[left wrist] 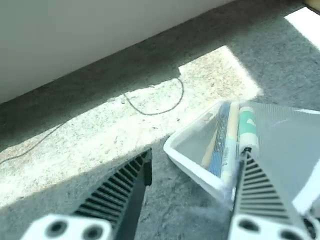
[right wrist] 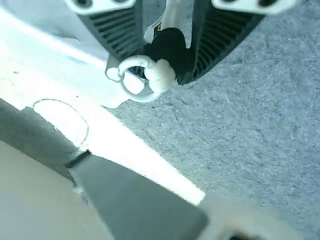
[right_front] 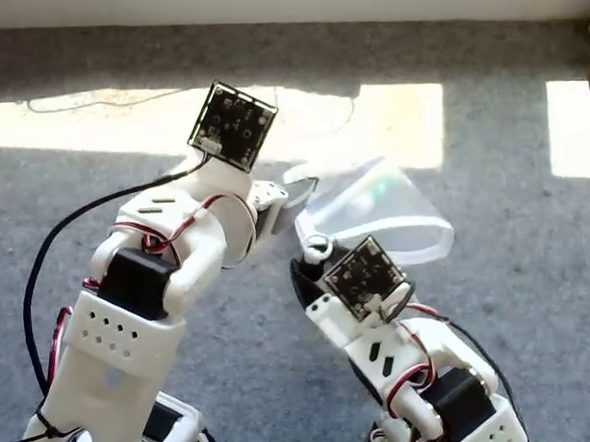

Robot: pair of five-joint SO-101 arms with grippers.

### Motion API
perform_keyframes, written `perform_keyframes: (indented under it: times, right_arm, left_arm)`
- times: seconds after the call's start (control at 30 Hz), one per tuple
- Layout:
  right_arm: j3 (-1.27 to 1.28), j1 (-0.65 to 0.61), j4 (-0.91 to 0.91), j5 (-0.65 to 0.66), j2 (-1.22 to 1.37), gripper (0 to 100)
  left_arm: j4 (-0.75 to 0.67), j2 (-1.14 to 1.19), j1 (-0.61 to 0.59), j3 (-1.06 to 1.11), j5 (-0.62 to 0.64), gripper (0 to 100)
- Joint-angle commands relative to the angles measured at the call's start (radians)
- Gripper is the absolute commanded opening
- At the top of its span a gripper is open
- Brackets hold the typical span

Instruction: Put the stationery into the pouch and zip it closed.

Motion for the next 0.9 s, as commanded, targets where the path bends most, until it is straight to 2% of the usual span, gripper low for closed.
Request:
perform_keyframes:
  times: [0.0,0.2,0.33,0.5,0.87]
  right_arm:
    - [-0.104,0.076,0.044,0.008,-0.002,0.8]
    - [-0.171,0.151,0.082,0.008,-0.002,0.8]
    - [-0.176,0.182,0.082,0.008,-0.002,0.8]
    - [-0.176,0.183,0.082,0.008,-0.002,0.8]
    - [-0.177,0.214,0.082,0.008,-0.002,0.8]
  left_arm:
    - [0.038,-0.018,-0.022,-0.019,-0.069,27]
    - [0.091,-0.018,-0.013,-0.012,-0.172,27]
    - [0.087,-0.018,-0.010,0.010,-0.190,27]
    - [0.091,-0.018,0.088,0.053,-0.249,27]
    - [0.069,-0.018,0.128,0.105,-0.250,27]
